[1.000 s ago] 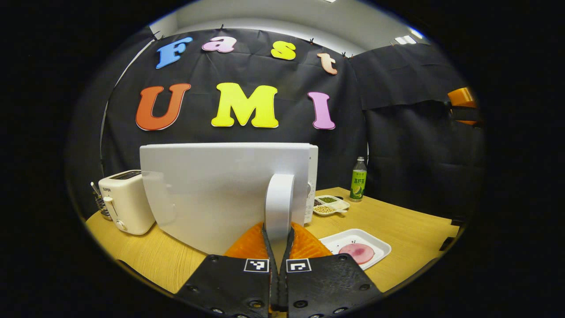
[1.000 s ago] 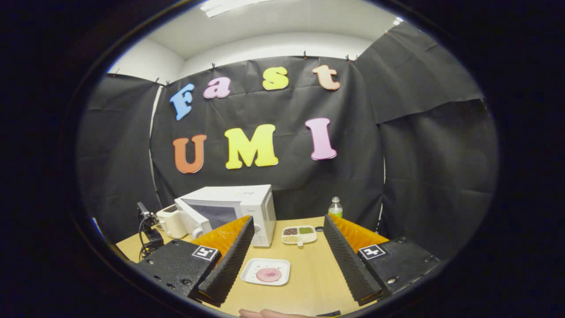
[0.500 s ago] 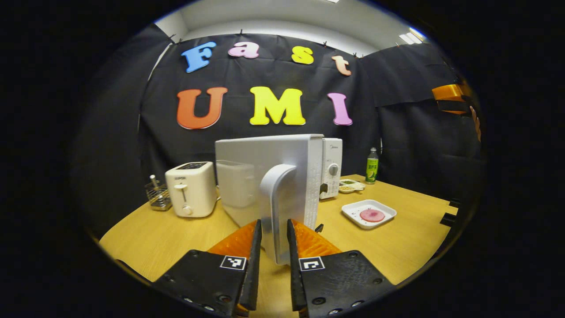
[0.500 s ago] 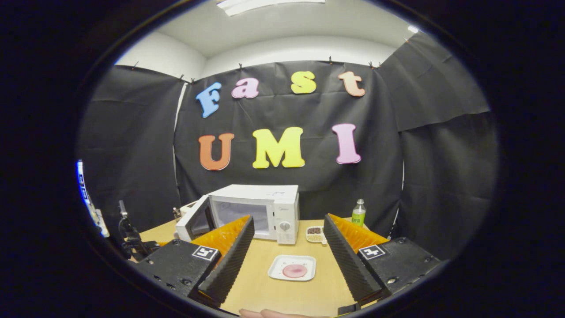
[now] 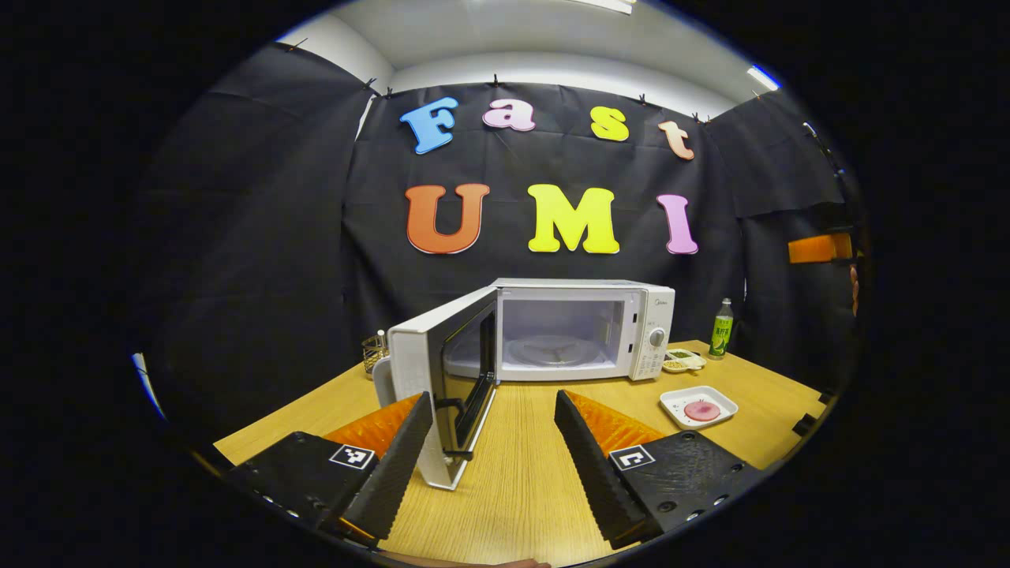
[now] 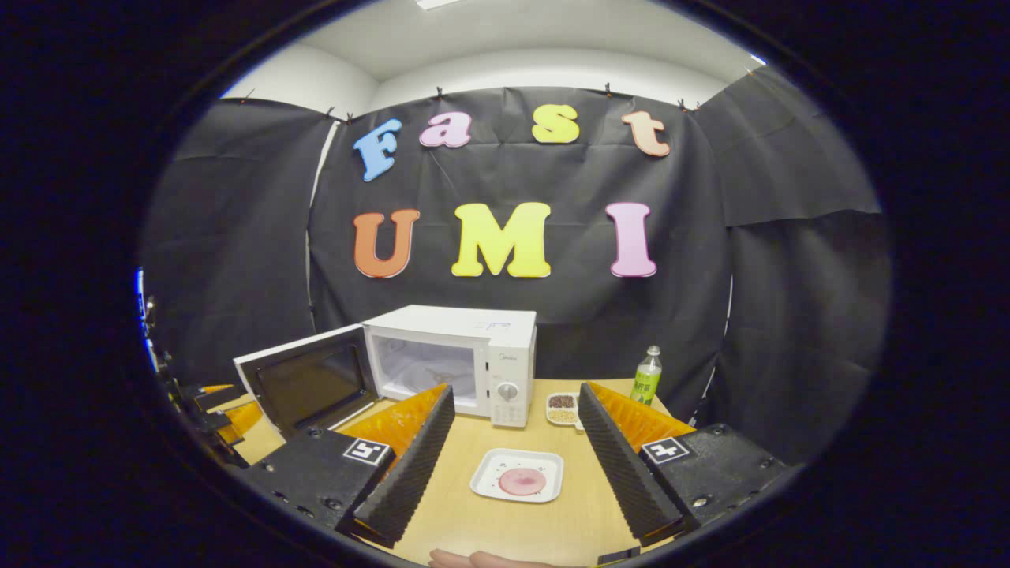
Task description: Open the microwave oven with the left hand, put the food in, and close the microwave oven.
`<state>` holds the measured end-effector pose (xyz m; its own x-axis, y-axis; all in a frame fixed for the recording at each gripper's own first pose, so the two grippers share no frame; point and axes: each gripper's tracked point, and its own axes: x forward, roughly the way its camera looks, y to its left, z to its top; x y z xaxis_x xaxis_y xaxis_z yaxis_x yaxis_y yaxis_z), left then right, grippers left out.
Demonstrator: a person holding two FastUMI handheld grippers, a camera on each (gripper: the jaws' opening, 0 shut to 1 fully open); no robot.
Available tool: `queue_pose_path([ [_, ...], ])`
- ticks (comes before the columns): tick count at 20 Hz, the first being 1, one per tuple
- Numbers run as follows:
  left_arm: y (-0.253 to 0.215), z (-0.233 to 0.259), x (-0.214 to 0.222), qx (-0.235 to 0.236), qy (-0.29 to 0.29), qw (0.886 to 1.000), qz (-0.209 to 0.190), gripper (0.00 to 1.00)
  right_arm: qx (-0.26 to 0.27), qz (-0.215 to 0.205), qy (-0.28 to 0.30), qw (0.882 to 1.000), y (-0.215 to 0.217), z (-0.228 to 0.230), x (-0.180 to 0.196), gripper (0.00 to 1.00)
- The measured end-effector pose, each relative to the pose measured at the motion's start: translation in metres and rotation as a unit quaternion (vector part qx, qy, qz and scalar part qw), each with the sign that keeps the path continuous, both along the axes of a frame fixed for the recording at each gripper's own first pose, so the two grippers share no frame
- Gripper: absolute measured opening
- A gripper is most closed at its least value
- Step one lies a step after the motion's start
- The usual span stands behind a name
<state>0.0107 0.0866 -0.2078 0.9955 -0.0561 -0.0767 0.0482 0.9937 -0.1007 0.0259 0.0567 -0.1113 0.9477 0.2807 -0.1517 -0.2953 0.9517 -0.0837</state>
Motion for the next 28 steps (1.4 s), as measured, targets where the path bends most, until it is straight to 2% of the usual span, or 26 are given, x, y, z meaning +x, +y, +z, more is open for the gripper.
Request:
queue_pose_path([
  [1,-0.002,0.011,0.002,-0.004,-0.001,1.0,0.002,0.81,0.0,-0.002,0.013,1.0,-0.004,-0.004,0.01,1.0],
  [2,-0.006,0.019,0.004,-0.004,-0.002,1.0,0.0,0.95,-0.004,-0.004,0.028,1.0,-0.009,-0.011,0.02,1.0],
  [3,-0.009,0.028,0.006,-0.006,-0.001,1.0,0.003,0.95,-0.01,-0.009,0.046,0.999,-0.016,-0.018,0.031,1.0],
  [4,-0.012,0.036,0.008,-0.008,-0.003,1.0,0.003,0.84,-0.018,-0.014,0.057,0.998,-0.023,-0.021,0.043,0.92],
  [5,-0.017,0.044,0.011,-0.012,-0.001,1.0,0.0,0.95,-0.025,-0.021,0.066,0.997,-0.031,-0.025,0.054,1.0],
  [6,-0.02,0.05,0.013,-0.015,-0.002,1.0,0.001,0.95,-0.031,-0.026,0.078,0.996,-0.038,-0.031,0.065,1.0],
  [7,-0.022,0.057,0.018,-0.017,-0.002,1.0,0.004,0.95,-0.037,-0.028,0.098,0.994,-0.044,-0.041,0.076,0.92],
  [8,-0.023,0.064,0.022,-0.016,-0.006,1.0,0.006,0.84,-0.042,-0.026,0.12,0.992,-0.048,-0.051,0.086,1.0],
  [9,-0.024,0.071,0.025,-0.013,-0.011,1.0,0.01,0.95,-0.049,-0.023,0.141,0.989,-0.051,-0.061,0.094,1.0],
  [11,-0.027,0.081,0.032,-0.008,-0.017,1.0,0.016,0.95,-0.065,-0.021,0.197,0.978,-0.06,-0.09,0.114,1.0],
  [13,-0.035,0.092,0.036,-0.006,-0.019,1.0,0.018,0.95,-0.07,-0.016,0.27,0.96,-0.064,-0.128,0.129,1.0],
  [15,-0.039,0.103,0.038,-0.005,-0.022,1.0,0.022,0.95,-0.052,0.002,0.353,0.934,-0.056,-0.166,0.131,1.0],
  [16,-0.043,0.108,0.039,-0.004,-0.025,0.999,0.02,0.95,-0.044,0.005,0.391,0.919,-0.053,-0.183,0.132,0.97],
  [17,-0.047,0.112,0.037,-0.005,-0.025,0.999,0.018,0.95,-0.037,0.01,0.42,0.907,-0.05,-0.198,0.134,0.84],
  [18,-0.05,0.117,0.036,-0.008,-0.028,0.999,0.016,0.95,-0.033,0.014,0.444,0.895,-0.048,-0.211,0.136,0.82],
  [19,-0.053,0.121,0.035,-0.009,-0.031,0.999,0.014,0.95,-0.03,0.017,0.466,0.884,-0.046,-0.223,0.137,0.9],
  [20,-0.055,0.125,0.034,-0.006,-0.036,0.999,0.014,0.95,-0.027,0.012,0.486,0.874,-0.047,-0.234,0.14,0.75],
  [21,-0.056,0.128,0.032,0.0,-0.04,0.999,0.015,0.95,-0.029,0.01,0.503,0.864,-0.045,-0.244,0.14,0.72],
  [22,-0.057,0.129,0.031,0.004,-0.043,0.999,0.015,0.95,-0.028,0.013,0.516,0.856,-0.043,-0.254,0.138,0.78],
  [23,-0.06,0.13,0.029,0.008,-0.045,0.999,0.015,0.95,-0.023,0.011,0.528,0.849,-0.042,-0.264,0.14,0.65],
  [24,-0.062,0.13,0.029,0.012,-0.045,0.999,0.014,0.95,-0.019,0.009,0.544,0.839,-0.043,-0.272,0.14,0.6],
  [26,-0.064,0.131,0.026,0.02,-0.043,0.999,0.015,0.95,0.0,0.006,0.574,0.819,-0.045,-0.283,0.14,0.64],
  [27,-0.064,0.13,0.026,0.023,-0.042,0.999,0.017,0.95,0.013,0.005,0.585,0.811,-0.042,-0.287,0.142,0.62],
  [28,-0.064,0.131,0.025,0.024,-0.043,0.999,0.018,0.95,0.023,0.012,0.597,0.802,-0.038,-0.289,0.143,0.44],
])
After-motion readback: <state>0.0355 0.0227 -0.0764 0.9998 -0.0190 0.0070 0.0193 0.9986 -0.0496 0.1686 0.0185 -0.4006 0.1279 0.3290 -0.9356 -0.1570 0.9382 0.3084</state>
